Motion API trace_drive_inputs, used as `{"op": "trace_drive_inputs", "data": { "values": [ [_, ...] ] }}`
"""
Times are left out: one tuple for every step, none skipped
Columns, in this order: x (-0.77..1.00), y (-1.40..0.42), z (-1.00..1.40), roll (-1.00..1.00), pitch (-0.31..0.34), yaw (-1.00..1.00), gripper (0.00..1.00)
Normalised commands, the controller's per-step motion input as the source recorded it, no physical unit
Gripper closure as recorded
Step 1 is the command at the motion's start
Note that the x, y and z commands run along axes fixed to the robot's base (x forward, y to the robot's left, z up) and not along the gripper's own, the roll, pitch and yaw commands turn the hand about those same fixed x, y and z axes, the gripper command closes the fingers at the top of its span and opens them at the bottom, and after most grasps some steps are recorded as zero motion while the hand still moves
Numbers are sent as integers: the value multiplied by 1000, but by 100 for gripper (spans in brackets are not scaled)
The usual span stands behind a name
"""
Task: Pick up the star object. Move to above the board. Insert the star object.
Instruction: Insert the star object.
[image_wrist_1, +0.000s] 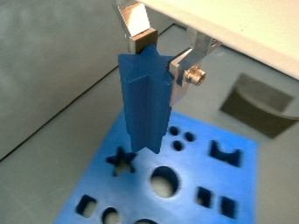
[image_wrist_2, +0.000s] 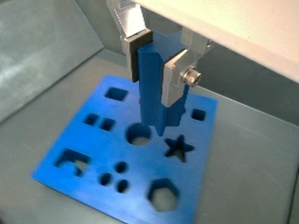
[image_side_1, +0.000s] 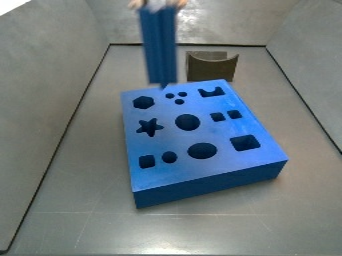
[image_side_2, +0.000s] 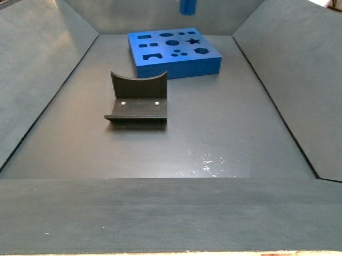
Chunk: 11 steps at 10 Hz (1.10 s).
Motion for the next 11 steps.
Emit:
{"op": "trace_drive_inputs", "data": {
  "values": [
    [-509,-237,-823,111,-386,583,100],
    [-97,-120,-426,129,-237,311,100],
    [0,0,0,20,0,0,100],
    [20,-9,-266,0,-37,29,100],
    [26,0,-569,-169,-143,994,100],
    [3,0,-434,-94,-206,1000,100],
    [0,0,0,0,0,80,100],
    [0,0,-109,43,0,0,100],
    [-34,-343,-640,517,-94,91,100],
    [-43,-366,-571,634,-71,117,100],
    [0,0,-97,0,-3,0,100]
  ]
}}
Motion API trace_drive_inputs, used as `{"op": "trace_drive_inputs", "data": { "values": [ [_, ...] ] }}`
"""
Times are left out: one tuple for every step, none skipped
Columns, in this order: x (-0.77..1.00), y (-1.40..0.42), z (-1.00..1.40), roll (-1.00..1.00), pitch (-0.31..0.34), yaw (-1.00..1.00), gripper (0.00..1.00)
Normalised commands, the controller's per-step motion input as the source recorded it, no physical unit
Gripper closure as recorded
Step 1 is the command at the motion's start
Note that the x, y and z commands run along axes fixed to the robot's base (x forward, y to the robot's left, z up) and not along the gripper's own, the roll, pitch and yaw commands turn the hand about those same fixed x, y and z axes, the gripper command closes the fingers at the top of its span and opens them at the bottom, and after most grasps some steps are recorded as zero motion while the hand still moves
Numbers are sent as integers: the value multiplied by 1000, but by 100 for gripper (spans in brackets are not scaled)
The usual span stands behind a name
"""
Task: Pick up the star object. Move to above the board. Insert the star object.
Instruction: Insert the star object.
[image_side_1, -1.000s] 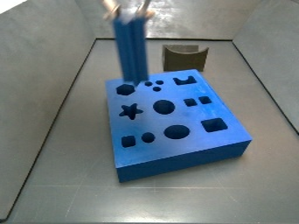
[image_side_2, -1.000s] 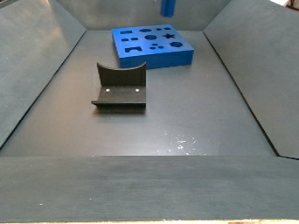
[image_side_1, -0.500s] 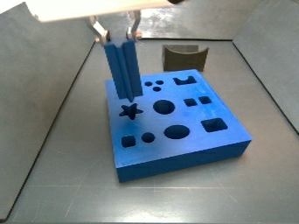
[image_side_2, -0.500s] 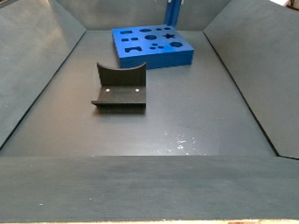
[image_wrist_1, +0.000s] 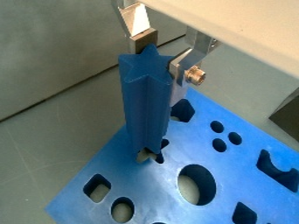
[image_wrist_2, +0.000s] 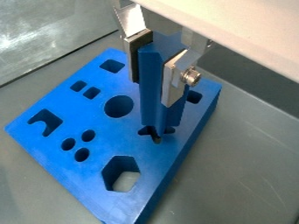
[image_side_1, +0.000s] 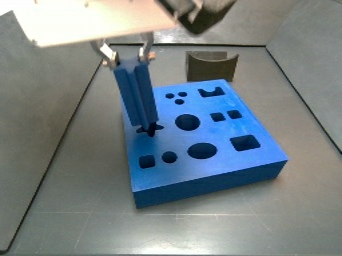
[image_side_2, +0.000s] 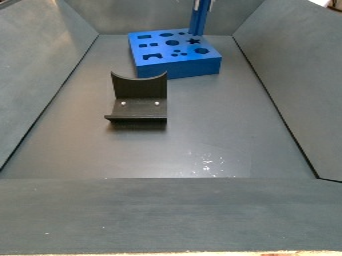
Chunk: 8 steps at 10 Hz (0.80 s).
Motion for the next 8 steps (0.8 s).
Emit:
{"op": "trace_drive_inputs", "data": {
  "values": [
    [329,86,-557,0,-37,289,100],
    [206,0,-446,-34,-89,386,100],
    [0,0,-26,-23,0,17,100],
    [0,0,-17,0,0,0,100],
    [0,-126,-283,351,0,0,100],
    [0,-60,-163,283,0,0,100],
    [0,0,-26,0,0,0,100],
    [69,-54,-809,357,-171,11,100]
  ]
}}
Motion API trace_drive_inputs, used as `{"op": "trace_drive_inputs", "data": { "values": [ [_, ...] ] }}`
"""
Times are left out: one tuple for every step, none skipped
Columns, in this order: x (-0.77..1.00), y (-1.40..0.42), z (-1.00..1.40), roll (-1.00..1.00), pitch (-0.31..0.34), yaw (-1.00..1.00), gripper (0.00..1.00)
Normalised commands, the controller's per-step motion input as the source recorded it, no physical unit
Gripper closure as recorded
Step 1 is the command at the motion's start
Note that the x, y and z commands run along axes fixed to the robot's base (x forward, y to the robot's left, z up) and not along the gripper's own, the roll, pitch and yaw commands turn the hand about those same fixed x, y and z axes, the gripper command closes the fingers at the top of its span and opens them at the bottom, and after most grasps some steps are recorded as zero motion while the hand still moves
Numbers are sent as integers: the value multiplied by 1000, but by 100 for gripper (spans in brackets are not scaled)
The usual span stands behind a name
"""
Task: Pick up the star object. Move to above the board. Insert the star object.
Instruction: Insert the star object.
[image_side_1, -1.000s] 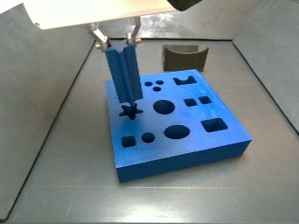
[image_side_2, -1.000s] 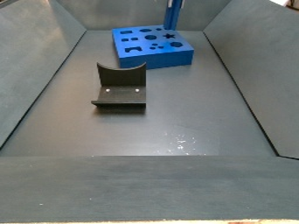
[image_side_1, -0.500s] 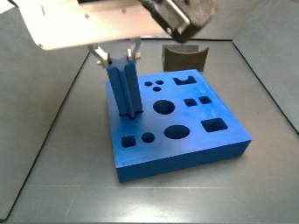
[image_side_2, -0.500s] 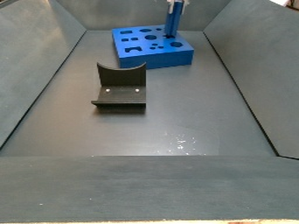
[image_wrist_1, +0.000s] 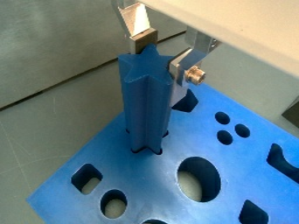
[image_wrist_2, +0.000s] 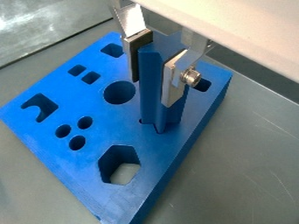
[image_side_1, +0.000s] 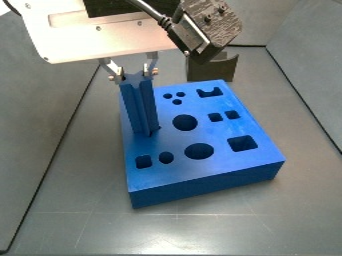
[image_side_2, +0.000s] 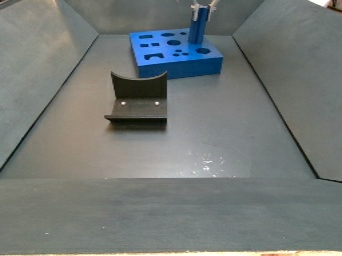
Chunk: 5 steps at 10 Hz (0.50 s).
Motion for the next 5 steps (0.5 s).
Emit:
{"op": "trace_drive_inputs", "data": {
  "values": [
    [63,-60,-1000,286,-103,14,100],
    [29,0,-34,0,66,0,100],
    [123,80,-323,-57,137,0,100],
    [329,120,-586,-191,566,-246,100],
    [326,134,-580,-194,546,-340,100]
  ]
}}
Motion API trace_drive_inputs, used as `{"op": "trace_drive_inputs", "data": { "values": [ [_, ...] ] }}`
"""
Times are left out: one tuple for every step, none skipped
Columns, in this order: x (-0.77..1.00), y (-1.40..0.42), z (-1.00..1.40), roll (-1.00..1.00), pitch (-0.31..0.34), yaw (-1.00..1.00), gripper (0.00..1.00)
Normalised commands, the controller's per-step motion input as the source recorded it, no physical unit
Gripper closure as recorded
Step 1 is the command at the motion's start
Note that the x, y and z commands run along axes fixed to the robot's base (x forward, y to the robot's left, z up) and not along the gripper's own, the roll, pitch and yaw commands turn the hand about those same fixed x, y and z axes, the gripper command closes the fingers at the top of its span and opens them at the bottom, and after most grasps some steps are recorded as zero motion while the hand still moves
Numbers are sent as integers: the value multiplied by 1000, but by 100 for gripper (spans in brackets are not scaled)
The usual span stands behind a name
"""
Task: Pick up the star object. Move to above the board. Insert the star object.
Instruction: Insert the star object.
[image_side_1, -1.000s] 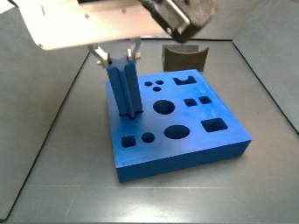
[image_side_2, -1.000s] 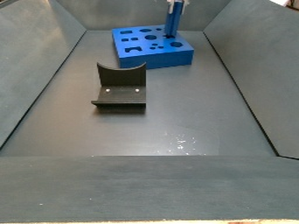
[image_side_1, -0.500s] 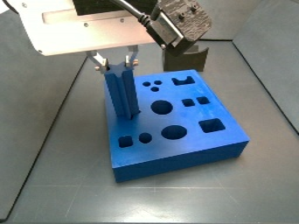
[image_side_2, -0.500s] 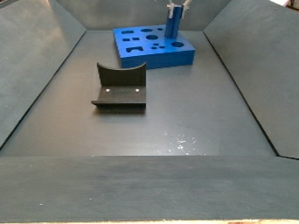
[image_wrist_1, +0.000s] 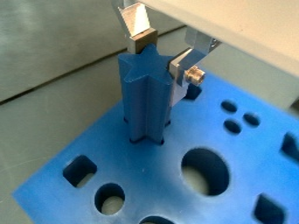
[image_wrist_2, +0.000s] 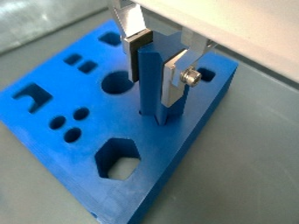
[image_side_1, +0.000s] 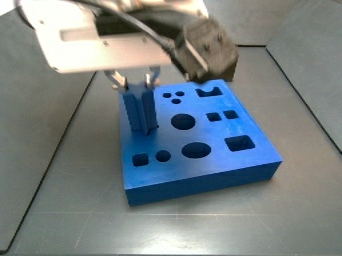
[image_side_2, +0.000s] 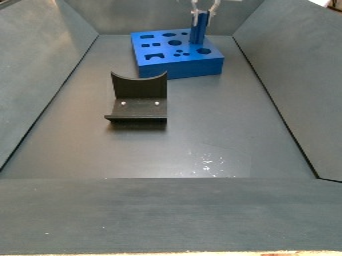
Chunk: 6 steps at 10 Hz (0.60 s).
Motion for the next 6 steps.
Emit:
{"op": "trace_drive_inputs", "data": {
  "values": [
    [349,103,-603,-186,514,-343,100],
    [280,0,-480,-197,423,-246,100],
    [0,0,3,11,40,0,100],
    [0,0,0,0,14,0,100],
    [0,0,0,37,0,0,100],
    [-37,0,-3,146,0,0,100]
  ]
}}
